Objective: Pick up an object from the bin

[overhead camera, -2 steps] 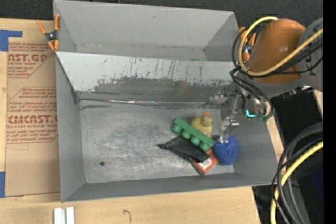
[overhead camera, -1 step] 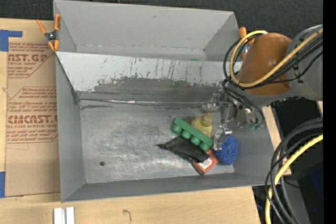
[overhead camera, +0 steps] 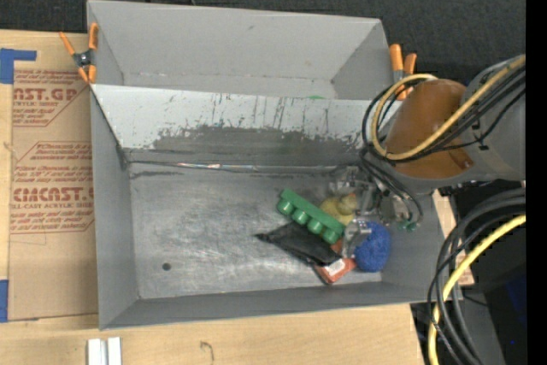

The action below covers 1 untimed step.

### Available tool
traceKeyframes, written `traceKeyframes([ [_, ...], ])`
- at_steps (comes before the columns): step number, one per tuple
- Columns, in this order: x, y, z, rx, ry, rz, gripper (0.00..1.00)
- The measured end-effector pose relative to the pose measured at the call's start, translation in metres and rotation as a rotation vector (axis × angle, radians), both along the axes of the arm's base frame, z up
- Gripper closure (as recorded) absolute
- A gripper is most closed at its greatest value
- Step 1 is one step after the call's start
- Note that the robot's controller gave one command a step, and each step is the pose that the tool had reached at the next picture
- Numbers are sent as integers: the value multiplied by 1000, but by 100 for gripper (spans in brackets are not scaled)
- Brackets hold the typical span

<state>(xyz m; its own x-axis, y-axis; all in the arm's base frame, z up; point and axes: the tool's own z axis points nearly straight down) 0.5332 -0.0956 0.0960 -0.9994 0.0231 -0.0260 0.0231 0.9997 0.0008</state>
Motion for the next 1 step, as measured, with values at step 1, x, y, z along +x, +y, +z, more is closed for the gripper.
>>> traceKeyframes([
  [1, -8, 8, -10, -7, -15, 164, 100],
])
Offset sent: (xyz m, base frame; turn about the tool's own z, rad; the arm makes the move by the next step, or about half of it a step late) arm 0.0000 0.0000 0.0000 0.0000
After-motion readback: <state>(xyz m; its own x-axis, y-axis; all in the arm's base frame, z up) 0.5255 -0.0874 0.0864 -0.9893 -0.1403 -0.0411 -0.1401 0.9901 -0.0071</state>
